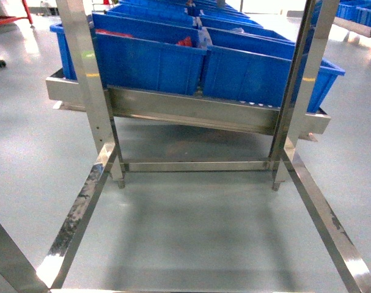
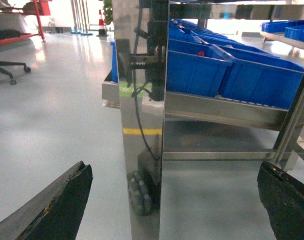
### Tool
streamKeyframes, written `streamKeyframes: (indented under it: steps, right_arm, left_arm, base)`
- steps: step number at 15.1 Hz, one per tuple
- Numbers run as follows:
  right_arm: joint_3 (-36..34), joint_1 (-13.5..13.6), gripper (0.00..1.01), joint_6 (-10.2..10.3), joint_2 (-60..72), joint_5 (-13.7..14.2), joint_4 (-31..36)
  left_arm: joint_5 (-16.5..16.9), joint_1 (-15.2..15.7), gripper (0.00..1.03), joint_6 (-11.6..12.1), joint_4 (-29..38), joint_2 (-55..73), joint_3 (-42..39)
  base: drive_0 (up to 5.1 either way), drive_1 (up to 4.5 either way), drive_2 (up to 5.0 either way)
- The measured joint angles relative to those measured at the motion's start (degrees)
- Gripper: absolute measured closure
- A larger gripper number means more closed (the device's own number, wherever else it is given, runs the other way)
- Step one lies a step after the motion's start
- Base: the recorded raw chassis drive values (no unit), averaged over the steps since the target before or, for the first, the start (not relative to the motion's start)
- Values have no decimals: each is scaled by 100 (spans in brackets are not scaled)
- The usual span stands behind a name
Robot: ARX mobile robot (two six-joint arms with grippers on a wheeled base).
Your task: Pick capacitor and pack into box
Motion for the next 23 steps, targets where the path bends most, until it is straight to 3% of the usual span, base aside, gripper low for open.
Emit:
streamKeyframes:
  steps: [23]
  right_arm:
    - [0, 0, 3, 4, 0, 0, -4]
  left_arm:
    - [0, 0, 5, 44, -4, 0, 0]
  base:
    - [0, 0, 0]
